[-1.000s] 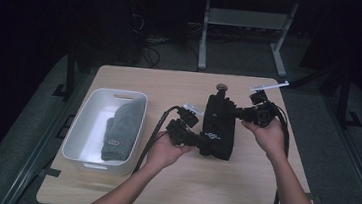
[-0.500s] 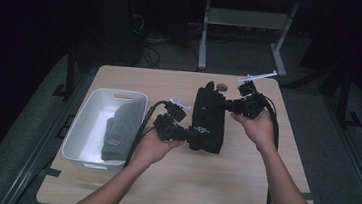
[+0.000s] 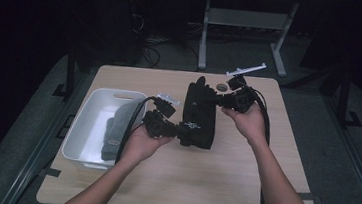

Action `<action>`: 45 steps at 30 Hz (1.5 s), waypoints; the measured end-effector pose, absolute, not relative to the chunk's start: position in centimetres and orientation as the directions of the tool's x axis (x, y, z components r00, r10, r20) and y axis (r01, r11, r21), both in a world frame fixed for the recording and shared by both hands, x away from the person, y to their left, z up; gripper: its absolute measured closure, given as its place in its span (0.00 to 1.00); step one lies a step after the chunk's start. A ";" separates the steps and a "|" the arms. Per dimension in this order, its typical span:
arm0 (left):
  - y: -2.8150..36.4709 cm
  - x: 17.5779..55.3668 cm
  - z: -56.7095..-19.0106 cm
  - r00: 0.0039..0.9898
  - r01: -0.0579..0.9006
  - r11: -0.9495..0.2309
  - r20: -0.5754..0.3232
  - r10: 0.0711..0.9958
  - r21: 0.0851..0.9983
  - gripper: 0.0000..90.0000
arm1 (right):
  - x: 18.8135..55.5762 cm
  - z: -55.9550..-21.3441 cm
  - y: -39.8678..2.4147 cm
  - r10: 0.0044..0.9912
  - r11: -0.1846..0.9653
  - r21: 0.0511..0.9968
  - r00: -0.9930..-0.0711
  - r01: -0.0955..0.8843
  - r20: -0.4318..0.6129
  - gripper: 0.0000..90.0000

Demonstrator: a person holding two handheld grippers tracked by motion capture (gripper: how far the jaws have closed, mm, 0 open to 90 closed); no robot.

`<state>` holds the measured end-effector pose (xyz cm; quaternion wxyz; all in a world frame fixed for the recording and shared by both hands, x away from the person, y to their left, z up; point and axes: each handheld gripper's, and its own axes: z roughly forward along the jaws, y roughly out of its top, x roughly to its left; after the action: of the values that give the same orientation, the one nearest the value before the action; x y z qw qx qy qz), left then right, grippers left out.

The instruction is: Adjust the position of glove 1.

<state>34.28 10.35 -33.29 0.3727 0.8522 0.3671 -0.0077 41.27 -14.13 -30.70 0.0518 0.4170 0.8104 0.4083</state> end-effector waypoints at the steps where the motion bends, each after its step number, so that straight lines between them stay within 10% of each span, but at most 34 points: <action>1: 10.5 34.3 -33.2 0.731 0.630 -0.449 -0.288 0.619 0.634 0.94 | 41.3 -30.6 -14.0 0.716 0.317 0.708 -0.648 0.632 0.258 0.86; 45: 18.7 34.0 -31.0 0.676 0.650 -0.396 -0.256 0.691 0.649 0.94 | 43.2 -27.6 -4.6 0.663 0.403 0.713 -0.720 0.574 0.205 0.86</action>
<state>33.95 18.66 -30.98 0.3754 0.8350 0.4014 0.0271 43.17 -4.60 -27.57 0.0552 0.3700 0.8356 0.4022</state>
